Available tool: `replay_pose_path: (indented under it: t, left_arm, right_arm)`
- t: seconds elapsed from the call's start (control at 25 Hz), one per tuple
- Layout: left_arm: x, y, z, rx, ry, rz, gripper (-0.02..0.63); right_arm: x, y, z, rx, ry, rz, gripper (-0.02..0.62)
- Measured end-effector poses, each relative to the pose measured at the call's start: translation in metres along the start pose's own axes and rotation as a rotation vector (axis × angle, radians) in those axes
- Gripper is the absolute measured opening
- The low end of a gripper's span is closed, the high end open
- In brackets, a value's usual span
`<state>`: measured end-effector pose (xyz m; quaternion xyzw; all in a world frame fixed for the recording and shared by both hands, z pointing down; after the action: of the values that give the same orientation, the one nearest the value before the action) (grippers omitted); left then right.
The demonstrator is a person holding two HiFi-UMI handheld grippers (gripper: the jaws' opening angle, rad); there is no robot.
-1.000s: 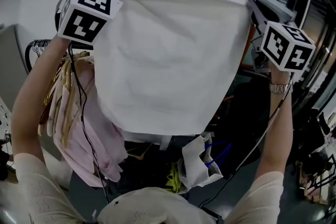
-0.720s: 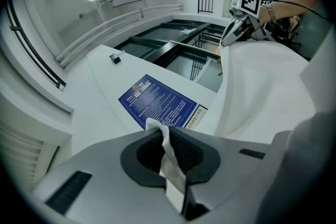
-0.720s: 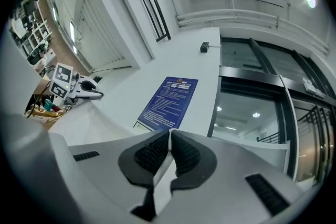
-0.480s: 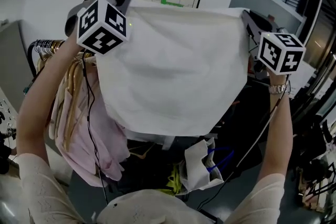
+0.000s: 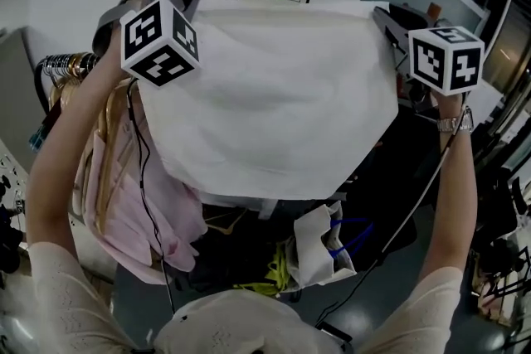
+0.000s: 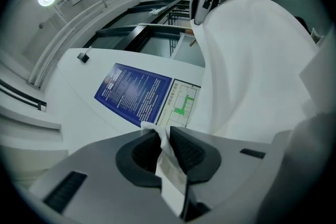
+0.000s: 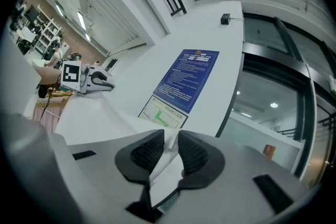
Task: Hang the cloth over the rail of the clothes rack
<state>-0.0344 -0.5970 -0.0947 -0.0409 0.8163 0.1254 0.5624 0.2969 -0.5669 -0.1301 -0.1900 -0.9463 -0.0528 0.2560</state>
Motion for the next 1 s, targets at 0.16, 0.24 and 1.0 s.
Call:
replay_pose_path:
  t: [0.16, 0.24, 1.0]
  left_arm:
    - [-0.004, 0.006, 0.007, -0.001, -0.058, 0.021, 0.032]
    - [-0.008, 0.008, 0.009, 0.008, -0.081, 0.012, 0.034]
    - [-0.009, 0.014, 0.007, -0.024, -0.054, 0.075, 0.038]
  right_arm:
    - [-0.004, 0.008, -0.007, 0.019, -0.052, 0.047, 0.082]
    - [-0.007, 0.012, -0.008, 0.007, -0.085, 0.070, 0.083]
    - [0.025, 0.029, 0.019, -0.093, -0.011, 0.162, 0.084]
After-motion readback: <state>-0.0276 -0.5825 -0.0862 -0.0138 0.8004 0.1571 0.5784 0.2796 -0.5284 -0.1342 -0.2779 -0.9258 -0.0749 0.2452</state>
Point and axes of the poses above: the fingertips, and each gripper's own axes: y backward along the fingers, x to its left, z out of its top, the point moved 7 cm from there along y, backward along the fingers
